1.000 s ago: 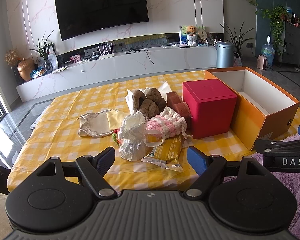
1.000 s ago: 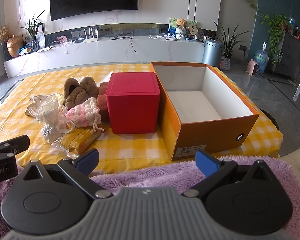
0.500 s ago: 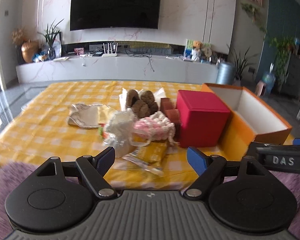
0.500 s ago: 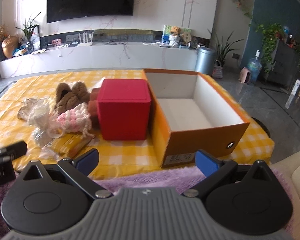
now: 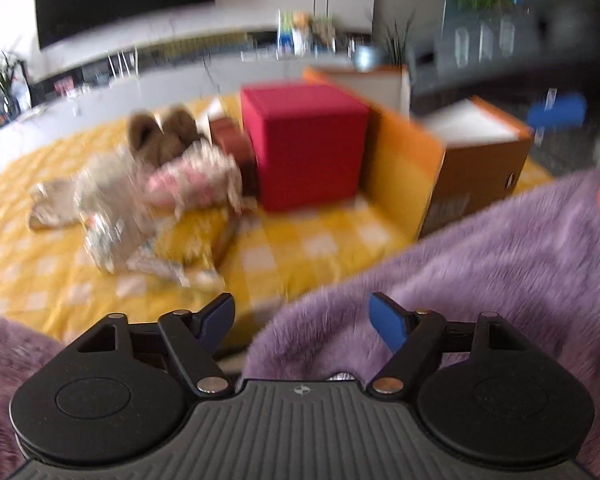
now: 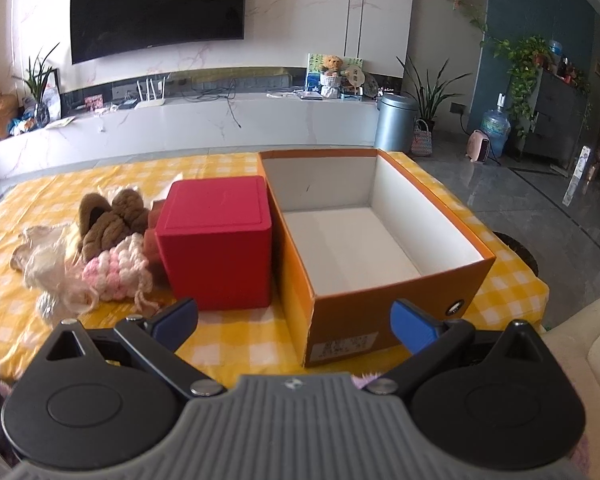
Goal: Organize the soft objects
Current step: 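Grasp the clear plastic bag with the left tool while the right tool grasps the yellow snack packet, then carry the plastic bag and snack packet into the cardboard box and open both tools, then withdraw both tools from the box back over the table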
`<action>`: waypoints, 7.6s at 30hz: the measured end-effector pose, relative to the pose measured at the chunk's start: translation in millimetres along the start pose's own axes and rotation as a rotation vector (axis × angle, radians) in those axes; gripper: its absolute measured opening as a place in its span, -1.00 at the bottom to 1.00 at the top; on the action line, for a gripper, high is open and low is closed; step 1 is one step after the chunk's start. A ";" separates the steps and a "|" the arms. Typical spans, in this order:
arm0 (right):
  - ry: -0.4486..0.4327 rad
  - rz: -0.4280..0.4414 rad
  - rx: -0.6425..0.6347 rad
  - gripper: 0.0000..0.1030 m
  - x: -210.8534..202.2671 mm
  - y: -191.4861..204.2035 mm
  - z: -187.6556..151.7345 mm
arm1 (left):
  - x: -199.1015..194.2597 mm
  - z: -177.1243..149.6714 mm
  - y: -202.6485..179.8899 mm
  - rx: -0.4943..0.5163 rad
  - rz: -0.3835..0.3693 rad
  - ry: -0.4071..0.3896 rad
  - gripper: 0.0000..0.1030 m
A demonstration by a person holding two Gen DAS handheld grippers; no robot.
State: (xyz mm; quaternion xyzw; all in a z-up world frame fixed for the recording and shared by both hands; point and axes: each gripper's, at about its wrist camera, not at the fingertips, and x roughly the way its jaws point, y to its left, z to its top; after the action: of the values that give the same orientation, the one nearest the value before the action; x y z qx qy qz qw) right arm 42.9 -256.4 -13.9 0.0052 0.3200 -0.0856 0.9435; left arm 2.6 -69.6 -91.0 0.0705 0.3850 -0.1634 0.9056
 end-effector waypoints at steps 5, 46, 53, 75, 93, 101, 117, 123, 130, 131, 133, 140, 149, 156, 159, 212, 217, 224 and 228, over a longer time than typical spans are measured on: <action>-0.021 0.010 0.012 0.95 14.8 0.7 8.2 | 23.9 -5.3 3.3 -0.003 -0.016 0.096 0.57; 0.199 0.306 -0.064 0.70 140.5 110.5 8.0 | 98.7 62.8 134.6 -0.066 0.297 0.088 0.68; 0.177 0.321 -0.066 0.69 136.8 111.0 9.0 | 86.7 60.2 142.0 -0.129 0.272 0.065 0.22; 0.338 0.363 -0.063 0.88 149.8 163.6 -15.0 | 32.2 36.9 188.9 -0.376 0.257 0.095 0.18; 0.363 0.397 -0.139 -0.13 148.3 162.1 -14.4 | 23.4 34.0 187.9 -0.389 0.252 0.071 0.18; 0.433 0.487 -0.086 -0.13 137.0 152.8 -12.9 | 10.3 35.7 177.5 -0.369 0.264 0.051 0.18; 0.293 0.542 -0.056 -0.13 59.5 107.6 -13.1 | -47.6 49.6 129.9 -0.316 0.231 -0.005 0.18; 0.193 0.528 -0.022 -0.13 28.4 74.2 -7.4 | -67.6 63.7 98.5 -0.254 0.193 -0.055 0.18; 0.106 0.474 0.007 -0.13 6.7 23.7 2.3 | -72.7 87.3 62.1 -0.173 0.091 -0.073 0.18; 0.096 0.463 0.007 -0.13 5.4 16.3 4.5 | -72.0 92.4 57.3 -0.162 0.070 -0.072 0.18; 0.076 0.440 0.002 -0.13 2.9 1.8 9.4 | -69.5 101.7 46.3 -0.142 0.028 -0.069 0.18; 0.040 0.364 -0.044 -0.13 9.2 -42.8 29.8 | -47.6 141.0 6.0 -0.035 -0.088 -0.051 0.18; 0.046 0.236 -0.154 -0.13 49.5 -88.0 62.8 | 18.5 194.5 -44.3 0.115 -0.182 0.052 0.18; 0.095 0.171 -0.243 -0.13 101.8 -115.6 87.7 | 66.8 227.1 -69.4 0.166 -0.254 0.182 0.18; 0.164 0.189 -0.279 -0.13 124.5 -122.4 90.3 | 89.1 235.8 -75.8 0.189 -0.260 0.259 0.18; 0.440 0.082 -0.466 0.19 172.3 -120.2 93.1 | 109.7 235.8 -99.3 0.362 -0.215 0.359 0.48; 0.370 0.089 -0.417 0.22 132.0 -115.3 97.5 | 71.8 229.6 -72.4 0.328 -0.197 0.287 0.48; 0.330 0.128 -0.327 0.37 81.2 -89.7 83.2 | 28.4 202.4 -30.2 0.290 -0.154 0.247 0.47; 0.326 0.183 -0.268 0.39 62.5 -69.2 67.1 | 9.5 179.5 -1.9 0.248 -0.112 0.228 0.46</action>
State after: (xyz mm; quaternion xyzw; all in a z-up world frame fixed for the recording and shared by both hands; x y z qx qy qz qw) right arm 120.7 -338.9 4.8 -0.0775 0.4750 0.0456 0.8754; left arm 129.2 -119.2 26.7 0.1783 0.4654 -0.2510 0.8298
